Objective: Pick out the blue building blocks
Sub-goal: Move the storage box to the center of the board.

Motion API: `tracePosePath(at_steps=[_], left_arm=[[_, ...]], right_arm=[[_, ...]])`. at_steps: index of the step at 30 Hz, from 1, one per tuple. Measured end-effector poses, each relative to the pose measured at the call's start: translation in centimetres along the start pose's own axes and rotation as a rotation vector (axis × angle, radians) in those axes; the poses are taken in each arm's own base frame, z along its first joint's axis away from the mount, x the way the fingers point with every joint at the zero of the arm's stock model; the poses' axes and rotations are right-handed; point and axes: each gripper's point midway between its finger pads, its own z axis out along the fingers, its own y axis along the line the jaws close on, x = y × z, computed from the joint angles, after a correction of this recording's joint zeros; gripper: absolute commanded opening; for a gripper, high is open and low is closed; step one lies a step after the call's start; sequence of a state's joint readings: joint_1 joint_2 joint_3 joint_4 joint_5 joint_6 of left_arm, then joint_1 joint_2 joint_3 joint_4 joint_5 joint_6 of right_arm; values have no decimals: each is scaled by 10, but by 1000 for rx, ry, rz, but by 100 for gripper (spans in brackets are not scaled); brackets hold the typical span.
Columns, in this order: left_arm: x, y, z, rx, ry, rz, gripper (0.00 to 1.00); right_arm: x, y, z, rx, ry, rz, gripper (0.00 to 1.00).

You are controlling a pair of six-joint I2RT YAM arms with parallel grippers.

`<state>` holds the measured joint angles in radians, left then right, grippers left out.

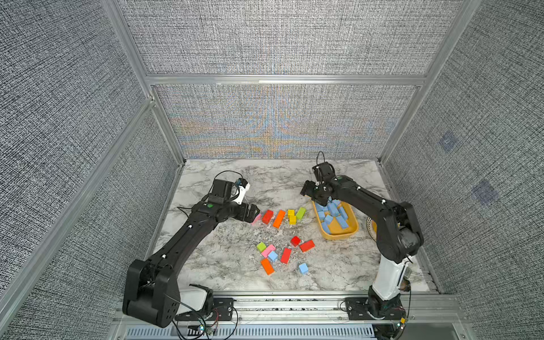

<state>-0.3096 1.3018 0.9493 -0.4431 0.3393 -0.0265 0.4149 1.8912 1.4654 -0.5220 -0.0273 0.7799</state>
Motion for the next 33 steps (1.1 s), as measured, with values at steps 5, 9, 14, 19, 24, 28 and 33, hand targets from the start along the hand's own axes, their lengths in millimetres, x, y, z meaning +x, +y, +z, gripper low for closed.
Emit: tracePosePath(at_steps=[5, 9, 14, 19, 24, 28, 33], left_arm=[[10, 11, -2, -20, 5, -28, 100], [9, 14, -2, -24, -3, -41, 100], [3, 16, -3, -23, -22, -51, 100], [2, 16, -5, -25, -31, -55, 100], [0, 20, -8, -33, -40, -63, 100], [-1, 22, -9, -36, -45, -66, 100], [-3, 23, -12, -34, -55, -61, 100]], right_arm=[[6, -14, 1, 53, 15, -23, 81], [17, -16, 13, 31, 48, -24, 79], [16, 1, 27, -27, 58, -24, 78], [-5, 35, 33, -104, 23, -35, 78], [-12, 59, 40, -156, 13, -51, 78], [-12, 71, 45, -178, 17, -52, 77], [-20, 89, 28, -207, -9, -80, 76]])
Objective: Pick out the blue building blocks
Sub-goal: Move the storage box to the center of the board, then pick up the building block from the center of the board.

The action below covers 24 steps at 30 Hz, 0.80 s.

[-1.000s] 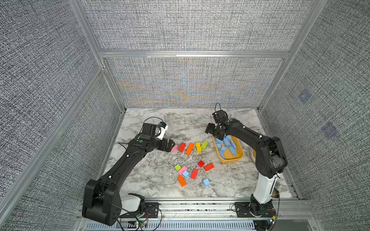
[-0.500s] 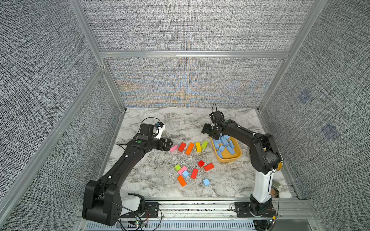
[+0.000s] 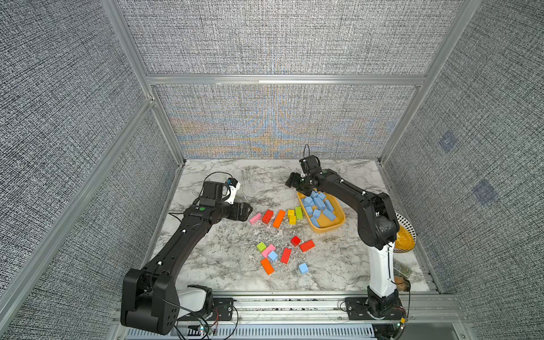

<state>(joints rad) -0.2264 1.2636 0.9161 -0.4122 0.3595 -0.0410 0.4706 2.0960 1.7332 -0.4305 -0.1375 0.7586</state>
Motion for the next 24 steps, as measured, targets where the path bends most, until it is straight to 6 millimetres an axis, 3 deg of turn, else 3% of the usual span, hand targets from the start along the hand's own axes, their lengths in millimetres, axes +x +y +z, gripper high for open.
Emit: tracePosePath(at_steps=[5, 8, 11, 16, 20, 24], left_arm=[[-1, 1, -2, 8, -5, 21, 100], [-3, -1, -6, 18, -3, 67, 100], [-3, -5, -10, 31, 0, 112, 100], [17, -15, -12, 74, 41, 148, 100], [29, -28, -21, 120, 43, 165, 100], [37, -34, -25, 144, 21, 165, 100]], right_arm=[[-1, 16, -41, 0, -26, -54, 74], [19, 18, -62, 28, -5, -96, 72], [58, 17, -75, 62, 55, -139, 72], [144, 19, -81, 118, 197, -227, 71], [216, 3, -84, 220, 338, -273, 72], [260, -14, -92, 304, 409, -288, 73]])
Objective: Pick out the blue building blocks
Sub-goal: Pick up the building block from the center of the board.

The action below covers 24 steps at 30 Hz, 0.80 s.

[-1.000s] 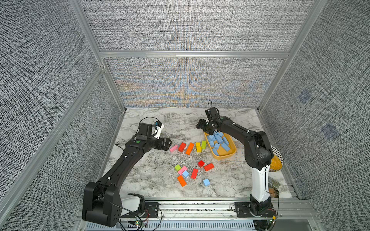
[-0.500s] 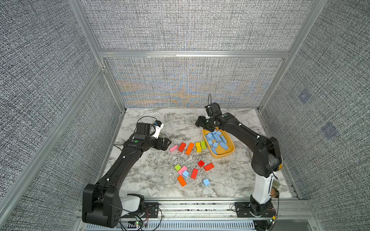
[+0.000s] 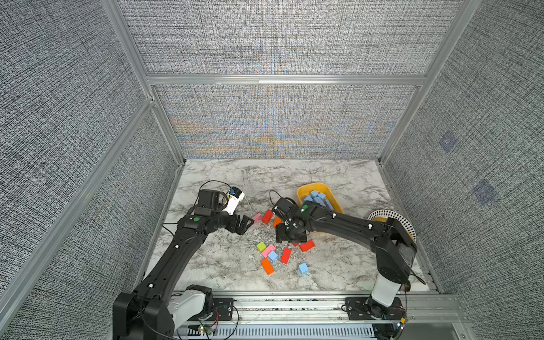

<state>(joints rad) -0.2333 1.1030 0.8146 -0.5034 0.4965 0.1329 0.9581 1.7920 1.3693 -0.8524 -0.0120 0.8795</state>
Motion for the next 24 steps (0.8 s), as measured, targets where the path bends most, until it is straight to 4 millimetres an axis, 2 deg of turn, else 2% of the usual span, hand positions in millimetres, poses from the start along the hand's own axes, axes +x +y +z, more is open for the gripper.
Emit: tracePosePath(at_steps=[9, 18, 24], left_arm=[[6, -6, -5, 6, -33, -5, 100], [9, -7, -7, 5, -44, -5, 100], [10, -7, -7, 5, -42, -6, 100]], right_arm=[[67, -34, 14, 67, 101, 54, 74], [89, -51, 32, 72, 138, 87, 73], [91, -55, 40, 67, 141, 100, 64]])
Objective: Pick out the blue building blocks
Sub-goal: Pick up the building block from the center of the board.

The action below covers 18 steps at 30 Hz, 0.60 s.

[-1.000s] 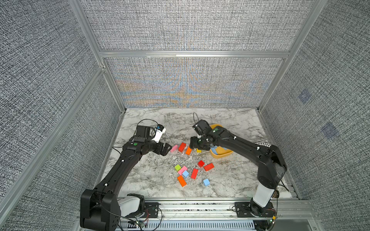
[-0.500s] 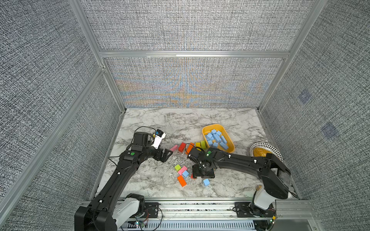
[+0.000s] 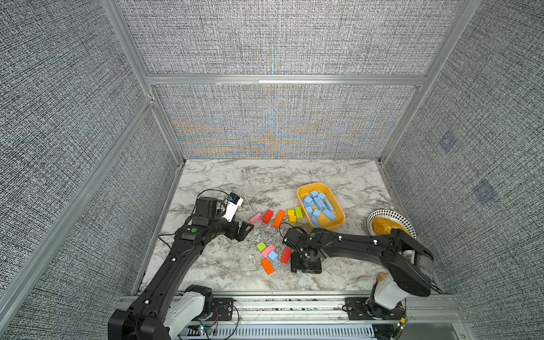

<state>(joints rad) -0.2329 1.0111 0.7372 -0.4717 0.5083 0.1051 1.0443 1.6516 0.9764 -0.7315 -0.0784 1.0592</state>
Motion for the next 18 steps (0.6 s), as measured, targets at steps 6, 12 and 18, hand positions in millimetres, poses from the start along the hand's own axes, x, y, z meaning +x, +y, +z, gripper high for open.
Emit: tracePosePath(at_steps=[6, 12, 18], left_arm=[[1, 0, 1, 7, 5, -3, 100], [2, -1, 2, 12, 7, -5, 100], [4, -2, 3, 20, 12, -9, 100]], right_arm=[[-6, 6, 0, -9, -18, 0, 43], [-9, 9, -4, -9, -26, -3, 29], [-20, 21, -24, -31, -59, 3, 25]])
